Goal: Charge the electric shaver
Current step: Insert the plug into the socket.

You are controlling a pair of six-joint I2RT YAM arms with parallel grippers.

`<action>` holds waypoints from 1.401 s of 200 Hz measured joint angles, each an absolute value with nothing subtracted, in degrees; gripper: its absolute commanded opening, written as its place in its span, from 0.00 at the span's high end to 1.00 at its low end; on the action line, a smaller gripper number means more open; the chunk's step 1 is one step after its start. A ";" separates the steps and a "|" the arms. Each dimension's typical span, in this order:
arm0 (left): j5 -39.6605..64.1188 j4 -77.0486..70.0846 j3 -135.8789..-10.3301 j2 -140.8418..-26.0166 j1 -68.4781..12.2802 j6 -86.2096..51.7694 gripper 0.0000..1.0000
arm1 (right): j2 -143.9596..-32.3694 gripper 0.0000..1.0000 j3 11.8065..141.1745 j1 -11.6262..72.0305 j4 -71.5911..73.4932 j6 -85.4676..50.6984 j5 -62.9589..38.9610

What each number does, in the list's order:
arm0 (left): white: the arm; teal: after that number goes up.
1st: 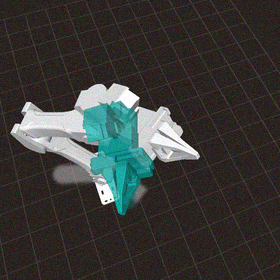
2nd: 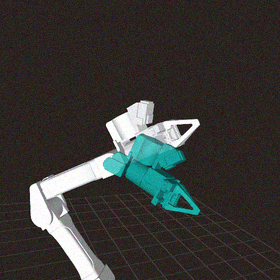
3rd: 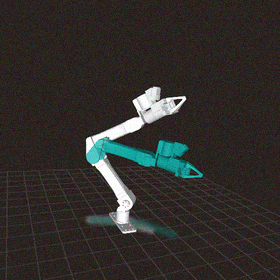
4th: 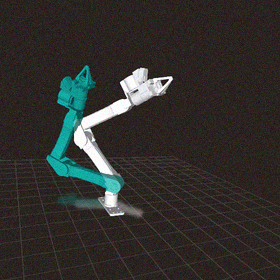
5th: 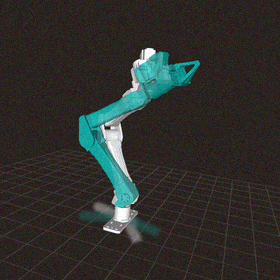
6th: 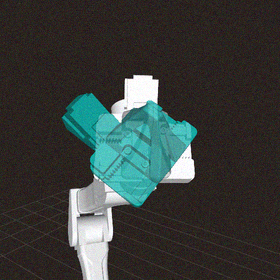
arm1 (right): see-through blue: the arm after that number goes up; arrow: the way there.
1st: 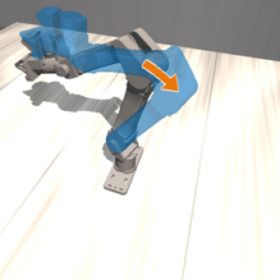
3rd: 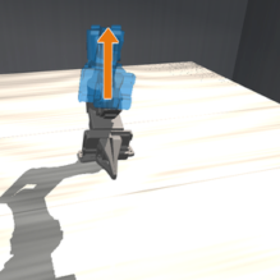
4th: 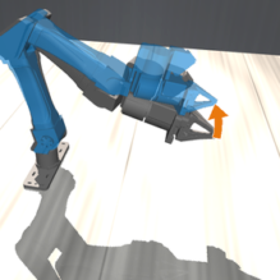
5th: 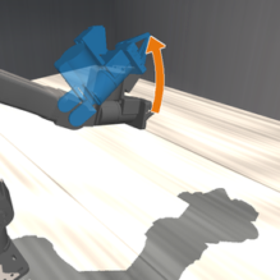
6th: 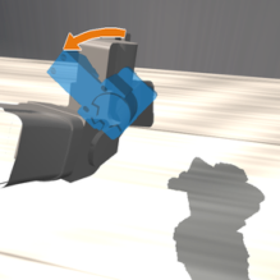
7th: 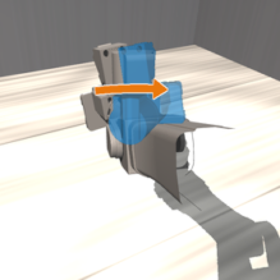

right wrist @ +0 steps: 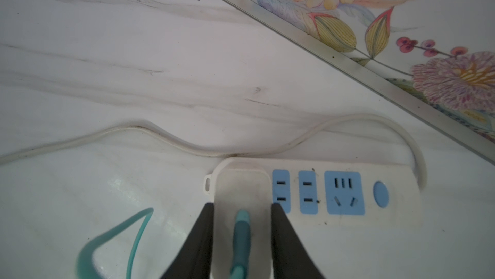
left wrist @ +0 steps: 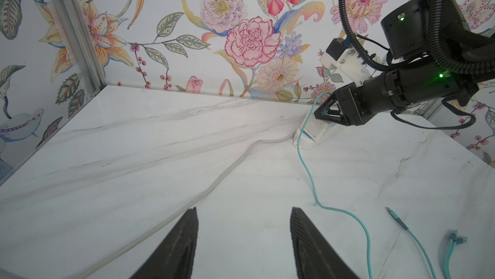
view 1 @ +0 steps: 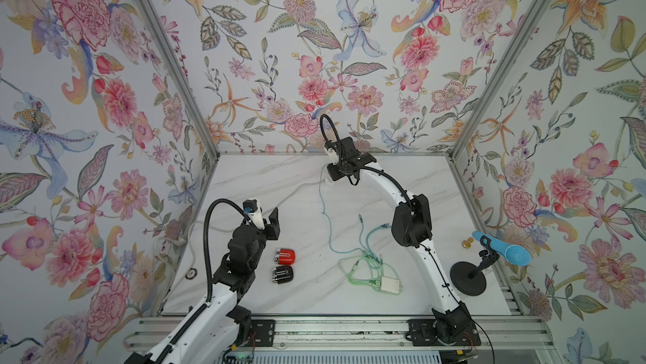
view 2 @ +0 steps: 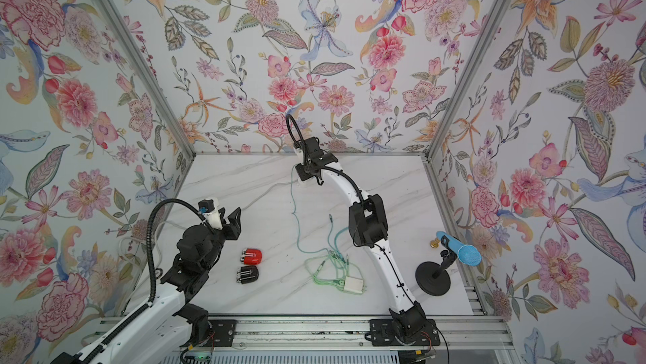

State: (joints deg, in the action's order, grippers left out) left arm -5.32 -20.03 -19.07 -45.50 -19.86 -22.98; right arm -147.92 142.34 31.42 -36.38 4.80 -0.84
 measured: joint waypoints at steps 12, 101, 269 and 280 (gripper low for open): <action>-4.89 -20.38 -19.44 -46.39 -19.81 -22.98 0.42 | -148.97 0.68 143.90 31.27 -36.23 5.63 -1.17; -1.13 -25.17 -22.31 -54.33 -19.77 -22.33 0.42 | -150.15 0.66 145.29 29.69 -36.36 8.49 -5.63; 0.84 -26.26 -23.92 -56.29 -19.77 -22.33 0.42 | -157.56 0.55 149.34 29.52 -38.70 14.09 -1.89; 1.23 -26.28 -24.21 -56.82 -19.77 -22.33 0.42 | -157.71 0.57 149.18 29.50 -38.74 14.44 -1.58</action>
